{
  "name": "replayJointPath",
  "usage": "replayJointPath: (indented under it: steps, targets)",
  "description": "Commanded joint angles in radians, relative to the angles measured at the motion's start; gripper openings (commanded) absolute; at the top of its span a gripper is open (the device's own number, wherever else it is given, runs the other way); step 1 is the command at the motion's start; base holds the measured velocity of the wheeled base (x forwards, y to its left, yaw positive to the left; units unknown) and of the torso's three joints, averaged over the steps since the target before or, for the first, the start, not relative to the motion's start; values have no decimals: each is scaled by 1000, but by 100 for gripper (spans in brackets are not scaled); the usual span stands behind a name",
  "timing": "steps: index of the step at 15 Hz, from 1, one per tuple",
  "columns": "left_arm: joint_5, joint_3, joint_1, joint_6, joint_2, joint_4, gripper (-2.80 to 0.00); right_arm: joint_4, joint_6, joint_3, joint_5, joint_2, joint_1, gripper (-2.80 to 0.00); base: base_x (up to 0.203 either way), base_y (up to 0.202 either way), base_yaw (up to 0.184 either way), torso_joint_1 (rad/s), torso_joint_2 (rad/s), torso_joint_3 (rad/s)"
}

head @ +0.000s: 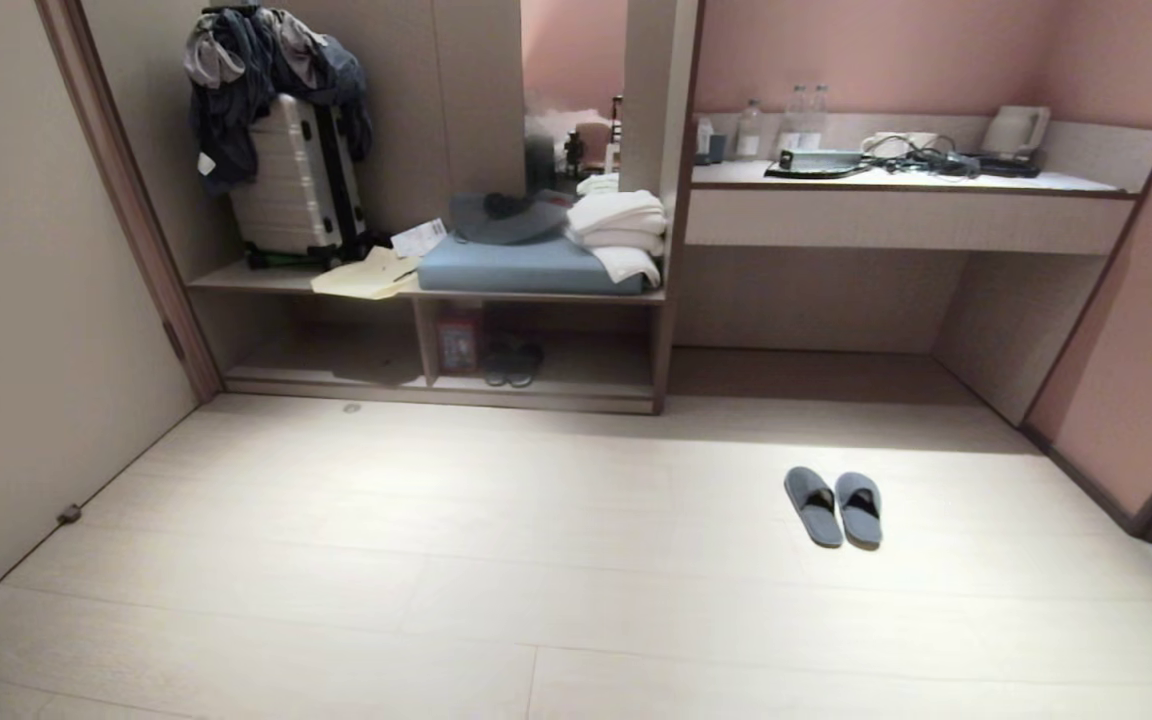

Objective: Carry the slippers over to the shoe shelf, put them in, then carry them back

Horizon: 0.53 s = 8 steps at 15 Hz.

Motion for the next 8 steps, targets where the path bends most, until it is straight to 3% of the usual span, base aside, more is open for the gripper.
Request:
replayJointPath:
  steps: [1, 8]
  targets:
    - [1, 0, 1, 2, 1, 1, -280, 0, 1, 0, 0, 0, 0, -280, -87, 61, 8, -13, 2, 7]
    - [1, 2, 1, 2, 1, 0, -280, 0, -1, 0, 0, 0, 0, -280, 0, 0, 0, 0, 0, 0]
